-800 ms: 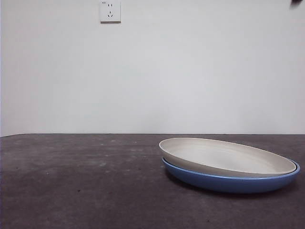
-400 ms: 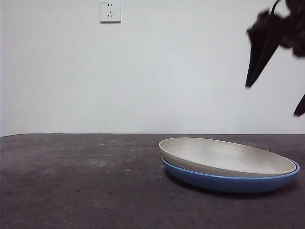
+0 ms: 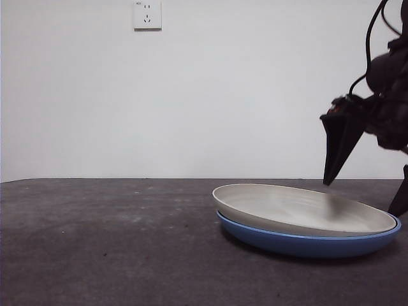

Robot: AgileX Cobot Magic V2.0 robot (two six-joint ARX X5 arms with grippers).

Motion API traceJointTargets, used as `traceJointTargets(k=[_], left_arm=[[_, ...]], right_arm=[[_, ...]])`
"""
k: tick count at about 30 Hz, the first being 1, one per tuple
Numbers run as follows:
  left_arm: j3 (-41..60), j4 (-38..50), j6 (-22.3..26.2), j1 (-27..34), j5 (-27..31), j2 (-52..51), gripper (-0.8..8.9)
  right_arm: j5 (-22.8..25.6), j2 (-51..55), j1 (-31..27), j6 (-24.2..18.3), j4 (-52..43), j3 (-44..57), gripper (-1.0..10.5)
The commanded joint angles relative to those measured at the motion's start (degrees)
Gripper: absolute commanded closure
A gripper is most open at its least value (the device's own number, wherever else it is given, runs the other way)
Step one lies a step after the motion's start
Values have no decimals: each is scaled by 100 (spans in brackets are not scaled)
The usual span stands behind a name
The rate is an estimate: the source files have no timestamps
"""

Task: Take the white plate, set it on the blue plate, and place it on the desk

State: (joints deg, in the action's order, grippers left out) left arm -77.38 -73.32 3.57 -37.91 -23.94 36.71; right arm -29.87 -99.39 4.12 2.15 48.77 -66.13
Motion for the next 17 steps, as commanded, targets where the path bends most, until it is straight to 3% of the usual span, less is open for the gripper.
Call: traceJointTargets(k=[1, 4, 9, 13, 17], left_arm=[[-59, 59, 72, -46, -4, 22, 214], [-59, 61, 70, -46, -4, 22, 214], [-59, 59, 68, -46, -4, 22, 214], [-59, 52, 46, -46, -4, 22, 214], [-59, 48, 22, -46, -4, 22, 214]], right_arm=[[-55, -225, 13, -162, -107, -105, 367], [-105, -319, 13, -179, -208, -105, 384], [-142, -363, 11, -197, -295, -105, 579], [-118, -367, 11, -199, -317, -105, 644], [-57, -374, 11, -201, -317, -105, 801]])
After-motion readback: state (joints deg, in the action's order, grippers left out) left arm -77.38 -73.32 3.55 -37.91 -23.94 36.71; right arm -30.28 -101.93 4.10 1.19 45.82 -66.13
